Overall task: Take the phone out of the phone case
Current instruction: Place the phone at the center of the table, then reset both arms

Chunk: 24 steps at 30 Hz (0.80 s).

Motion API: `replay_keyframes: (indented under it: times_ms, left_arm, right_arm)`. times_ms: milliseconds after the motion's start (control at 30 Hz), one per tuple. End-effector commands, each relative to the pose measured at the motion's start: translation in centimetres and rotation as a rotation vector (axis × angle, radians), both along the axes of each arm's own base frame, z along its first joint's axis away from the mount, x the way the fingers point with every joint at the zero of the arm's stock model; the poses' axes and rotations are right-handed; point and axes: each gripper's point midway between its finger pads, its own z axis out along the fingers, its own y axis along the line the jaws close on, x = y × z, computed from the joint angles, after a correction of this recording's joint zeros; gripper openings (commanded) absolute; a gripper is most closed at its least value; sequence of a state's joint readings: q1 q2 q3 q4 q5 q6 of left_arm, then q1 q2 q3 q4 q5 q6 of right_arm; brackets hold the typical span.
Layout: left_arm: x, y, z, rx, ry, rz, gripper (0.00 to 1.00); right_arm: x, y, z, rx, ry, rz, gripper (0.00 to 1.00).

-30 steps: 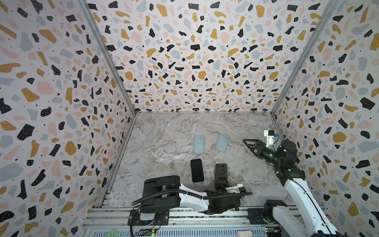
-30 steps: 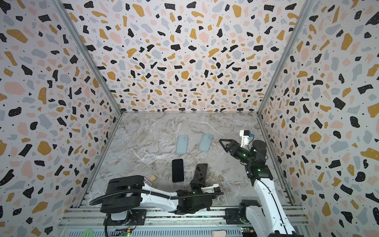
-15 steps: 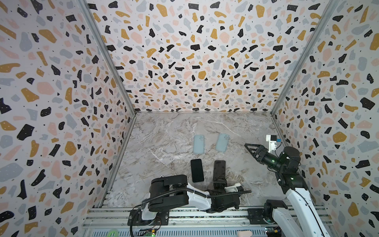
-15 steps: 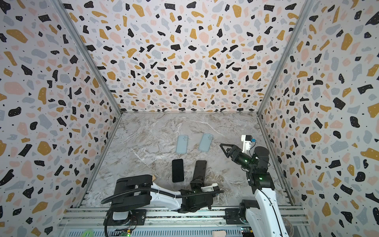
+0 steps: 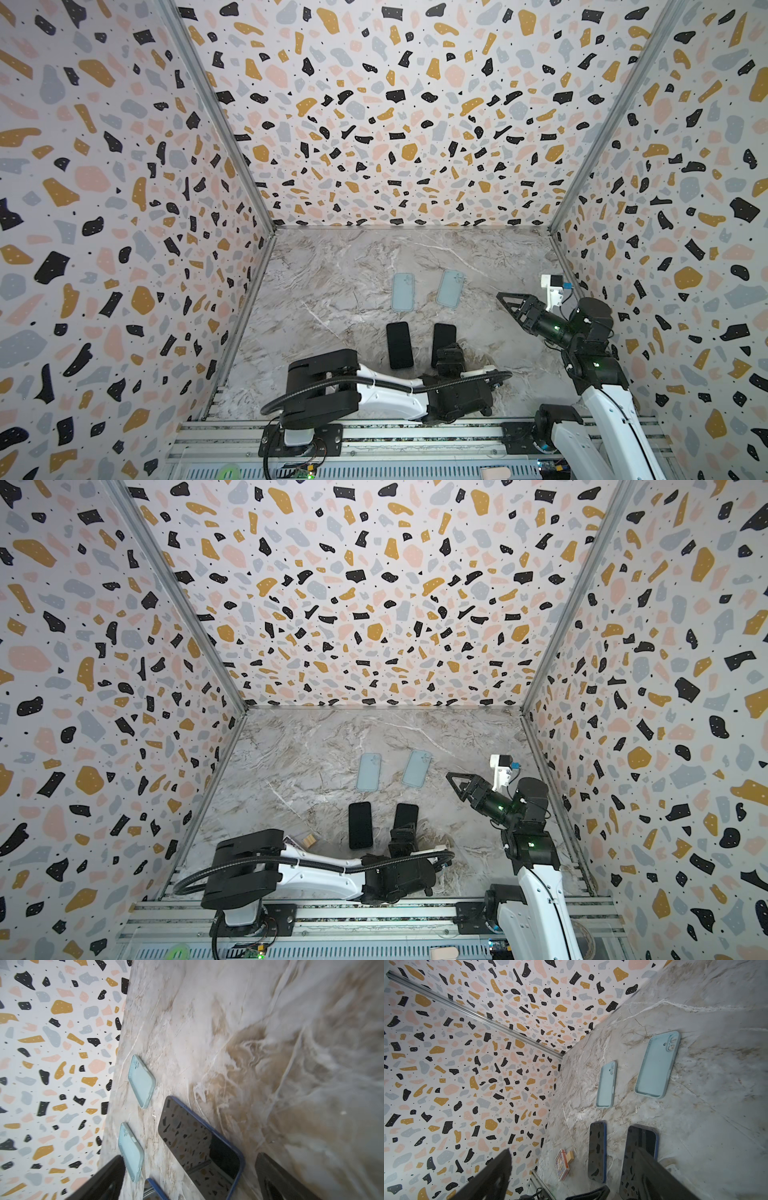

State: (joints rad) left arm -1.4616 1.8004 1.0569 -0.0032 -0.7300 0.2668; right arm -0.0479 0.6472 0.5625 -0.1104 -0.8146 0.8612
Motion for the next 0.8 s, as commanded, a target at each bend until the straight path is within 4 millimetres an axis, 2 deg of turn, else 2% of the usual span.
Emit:
replay_keyframes:
  times_ms: [0, 100, 167, 200, 267, 333, 400, 500, 600, 633, 700, 767]
  left_arm:
    - [-1.5, 0.8, 1.5, -0.062, 0.164, -0.012, 1.0]
    - [0.1, 2.7, 6.6, -0.302, 0.222, 0.073, 1.0]
    - [2.8, 5.7, 11.0, -0.552, 0.258, 0.172, 1.0]
    - [4.6, 8.3, 13.7, -0.714, 0.257, 0.244, 1.0]
    - [7.8, 14.2, 17.1, -0.953, 0.194, 0.383, 1.0]
    - [9.9, 19.8, 19.0, -1.061, 0.087, 0.529, 0.99]
    - [12.0, 24.8, 19.7, -1.059, -0.033, 0.698, 1.0]
    - [14.7, 31.5, 20.0, -1.04, -0.201, 0.927, 1.0]
    - [15.2, 37.7, 19.5, -1.036, -0.386, 1.094, 1.0]
    - [15.1, 39.2, 19.4, -1.059, -0.428, 1.115, 1.0]
    - [14.6, 41.9, 17.1, -1.086, -0.479, 1.148, 1.0]
    - [14.5, 43.1, 15.2, -1.109, -0.5, 1.133, 1.0]
  right_arm:
    - [-0.5, -0.3, 1.8, -0.029, -0.053, -0.011, 0.94]
    - [-0.2, -2.1, 1.7, -0.129, -0.05, -0.12, 0.96]
    - [0.4, -4.6, 1.7, -0.258, -0.047, -0.232, 1.0]
    - [0.7, -6.1, 1.8, -0.316, -0.037, -0.286, 0.99]
    - [1.4, -8.0, 2.9, -0.368, -0.055, -0.339, 0.99]
    - [2.3, -9.7, 3.2, -0.395, -0.052, -0.388, 0.99]
    - [3.3, -10.3, 2.5, -0.391, -0.044, -0.394, 0.99]
    - [3.8, -11.1, -0.3, -0.434, -0.056, -0.45, 0.99]
    - [3.3, -10.5, -3.6, -0.532, -0.108, -0.486, 0.99]
    - [3.2, -10.1, -4.9, -0.571, -0.118, -0.487, 0.99]
    - [3.1, -9.0, -7.6, -0.666, -0.141, -0.489, 0.99]
    - [3.1, -7.9, -9.0, -0.776, -0.208, -0.505, 0.99]
